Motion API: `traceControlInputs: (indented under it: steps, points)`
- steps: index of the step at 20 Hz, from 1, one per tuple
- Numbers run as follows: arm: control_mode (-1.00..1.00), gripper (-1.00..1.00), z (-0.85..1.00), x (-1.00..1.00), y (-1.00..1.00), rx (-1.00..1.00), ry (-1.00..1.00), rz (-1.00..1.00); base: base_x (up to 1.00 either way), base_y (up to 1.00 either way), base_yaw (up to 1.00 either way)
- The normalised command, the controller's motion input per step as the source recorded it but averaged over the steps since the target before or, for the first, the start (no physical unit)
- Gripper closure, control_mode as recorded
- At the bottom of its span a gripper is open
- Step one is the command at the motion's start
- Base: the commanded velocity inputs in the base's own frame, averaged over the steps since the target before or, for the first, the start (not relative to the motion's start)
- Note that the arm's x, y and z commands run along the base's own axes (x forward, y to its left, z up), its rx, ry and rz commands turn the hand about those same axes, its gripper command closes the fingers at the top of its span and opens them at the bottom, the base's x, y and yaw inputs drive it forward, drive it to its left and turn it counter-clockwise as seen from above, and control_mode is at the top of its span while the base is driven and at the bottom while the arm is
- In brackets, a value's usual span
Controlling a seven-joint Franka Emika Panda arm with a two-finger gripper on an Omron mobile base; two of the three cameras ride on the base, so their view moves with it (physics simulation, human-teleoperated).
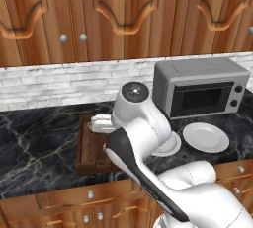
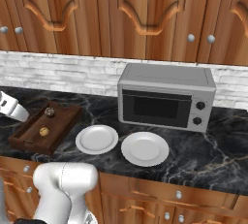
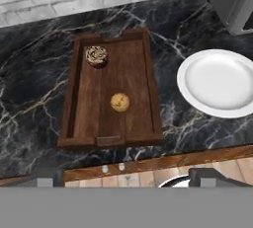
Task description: Move the dessert items from the plates to the tray.
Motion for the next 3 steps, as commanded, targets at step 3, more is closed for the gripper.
traceControlInputs:
  steps: [3]
  points:
    - [-1.00,-1.00,0.35,-0.56,0.35,-0.01,-0.12,0.00,0.00,0.00,0.00]
